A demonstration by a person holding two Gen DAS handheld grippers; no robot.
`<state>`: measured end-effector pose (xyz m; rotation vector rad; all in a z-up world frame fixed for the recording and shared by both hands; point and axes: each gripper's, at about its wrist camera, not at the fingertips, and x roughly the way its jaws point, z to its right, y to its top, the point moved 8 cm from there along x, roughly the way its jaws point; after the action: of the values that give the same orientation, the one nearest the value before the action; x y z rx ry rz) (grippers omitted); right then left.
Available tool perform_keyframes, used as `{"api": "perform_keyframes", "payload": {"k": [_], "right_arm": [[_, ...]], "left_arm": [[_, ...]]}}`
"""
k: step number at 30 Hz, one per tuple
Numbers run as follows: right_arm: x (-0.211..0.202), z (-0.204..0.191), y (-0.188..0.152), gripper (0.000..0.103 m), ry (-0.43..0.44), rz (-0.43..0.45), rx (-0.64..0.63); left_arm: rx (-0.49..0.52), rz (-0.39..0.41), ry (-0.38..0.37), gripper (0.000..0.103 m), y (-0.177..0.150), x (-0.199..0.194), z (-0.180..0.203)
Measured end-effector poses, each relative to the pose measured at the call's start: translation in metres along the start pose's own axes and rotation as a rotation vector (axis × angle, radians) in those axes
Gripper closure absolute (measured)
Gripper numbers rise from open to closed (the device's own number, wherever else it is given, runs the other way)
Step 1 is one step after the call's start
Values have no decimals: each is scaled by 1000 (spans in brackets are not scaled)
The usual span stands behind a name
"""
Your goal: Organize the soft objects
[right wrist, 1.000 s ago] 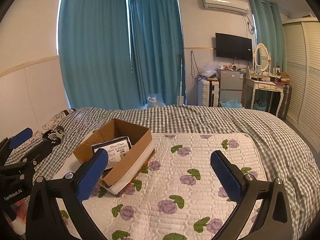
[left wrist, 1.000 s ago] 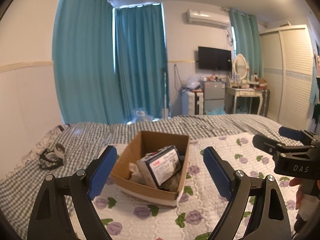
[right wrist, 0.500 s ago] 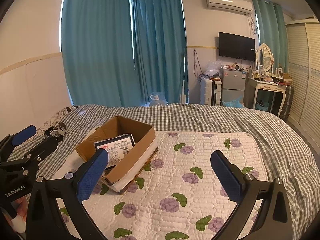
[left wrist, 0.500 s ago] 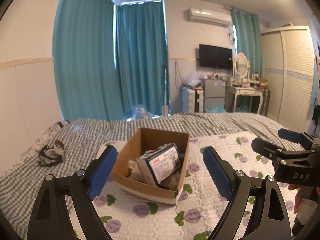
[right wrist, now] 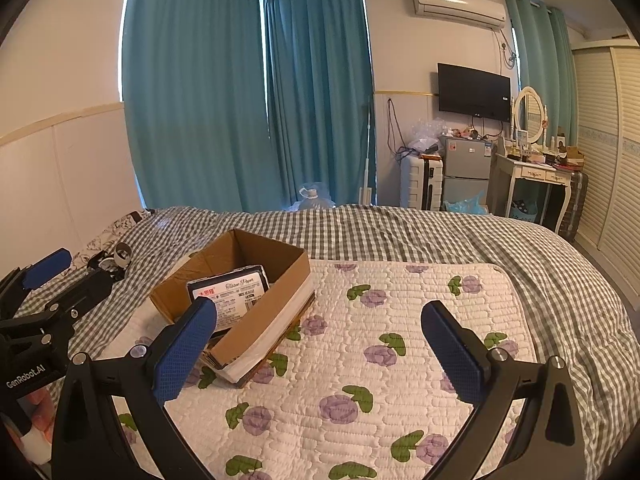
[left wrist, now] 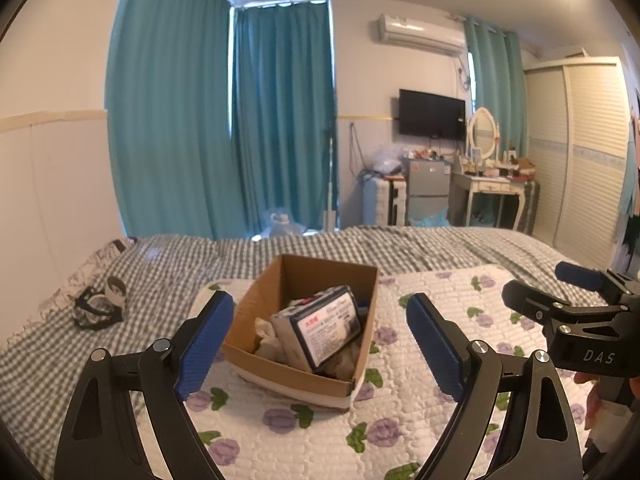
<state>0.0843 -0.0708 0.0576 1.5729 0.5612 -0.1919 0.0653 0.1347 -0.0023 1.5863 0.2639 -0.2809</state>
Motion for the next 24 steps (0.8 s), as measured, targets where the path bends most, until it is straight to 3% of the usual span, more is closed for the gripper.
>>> {"api": "perform_keyframes", "payload": {"k": [24], "right_arm": [[2, 2, -6, 0, 2, -7, -1]], "left_arm": [[2, 0, 0, 14, 0, -3, 4]]}}
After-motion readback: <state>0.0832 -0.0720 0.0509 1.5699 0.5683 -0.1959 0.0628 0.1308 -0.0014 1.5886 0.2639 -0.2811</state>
